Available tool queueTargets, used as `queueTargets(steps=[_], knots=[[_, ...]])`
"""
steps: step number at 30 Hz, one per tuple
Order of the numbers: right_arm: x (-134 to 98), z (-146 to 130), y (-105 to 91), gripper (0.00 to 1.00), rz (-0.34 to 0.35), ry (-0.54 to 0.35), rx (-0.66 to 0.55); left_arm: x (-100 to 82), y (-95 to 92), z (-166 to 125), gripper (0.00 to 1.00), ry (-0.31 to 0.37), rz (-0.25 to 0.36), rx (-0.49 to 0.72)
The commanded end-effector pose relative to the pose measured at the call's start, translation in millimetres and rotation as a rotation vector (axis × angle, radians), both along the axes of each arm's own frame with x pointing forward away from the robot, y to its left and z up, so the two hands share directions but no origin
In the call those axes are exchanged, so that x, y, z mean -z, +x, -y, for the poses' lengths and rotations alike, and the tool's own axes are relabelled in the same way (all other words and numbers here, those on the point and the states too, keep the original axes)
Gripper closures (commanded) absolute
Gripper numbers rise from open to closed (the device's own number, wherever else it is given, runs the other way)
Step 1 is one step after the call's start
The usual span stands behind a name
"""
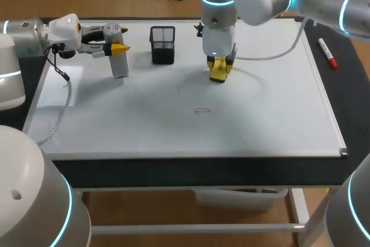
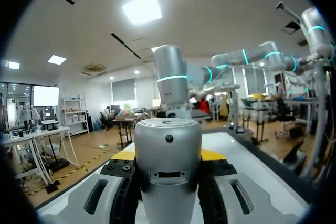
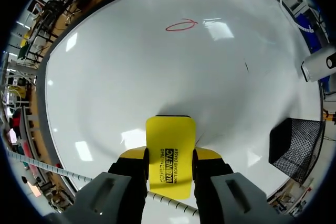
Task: Pick up the inspection probe, press it on each red-marked spot on the whiteboard one by one, put down the probe, pick up the eraser, and wipe off all the red marks.
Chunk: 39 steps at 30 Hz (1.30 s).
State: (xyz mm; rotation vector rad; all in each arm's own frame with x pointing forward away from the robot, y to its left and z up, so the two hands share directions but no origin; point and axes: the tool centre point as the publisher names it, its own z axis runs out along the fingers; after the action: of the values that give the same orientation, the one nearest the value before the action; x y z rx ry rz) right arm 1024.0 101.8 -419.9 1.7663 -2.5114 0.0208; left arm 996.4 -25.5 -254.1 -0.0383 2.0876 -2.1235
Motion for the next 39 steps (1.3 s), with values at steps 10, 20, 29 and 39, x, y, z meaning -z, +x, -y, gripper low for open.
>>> queueTargets(steps=[10,20,29,39], knots=[[-35,59,3.0,1.0,0.034,-0.01,0.134,-1.9,-1.4,0,1.0,0.002,0.001,-0.003],[-44,117,-2.4,1.0,0.04,-0.03,0.295,-1.9,-1.4,0,1.0,0.002,0.001,-0.003],[-44,159,-11.1,1.0,0.037,-0.029,0.413,-1.9,-1.4,0,1.0,0.002,0.001,-0.003],[-34,183,-19.5,1.0,0.021,-0.031,0.469,-1.9,-1.4,0,1.0,0.002,0.001,-0.003]])
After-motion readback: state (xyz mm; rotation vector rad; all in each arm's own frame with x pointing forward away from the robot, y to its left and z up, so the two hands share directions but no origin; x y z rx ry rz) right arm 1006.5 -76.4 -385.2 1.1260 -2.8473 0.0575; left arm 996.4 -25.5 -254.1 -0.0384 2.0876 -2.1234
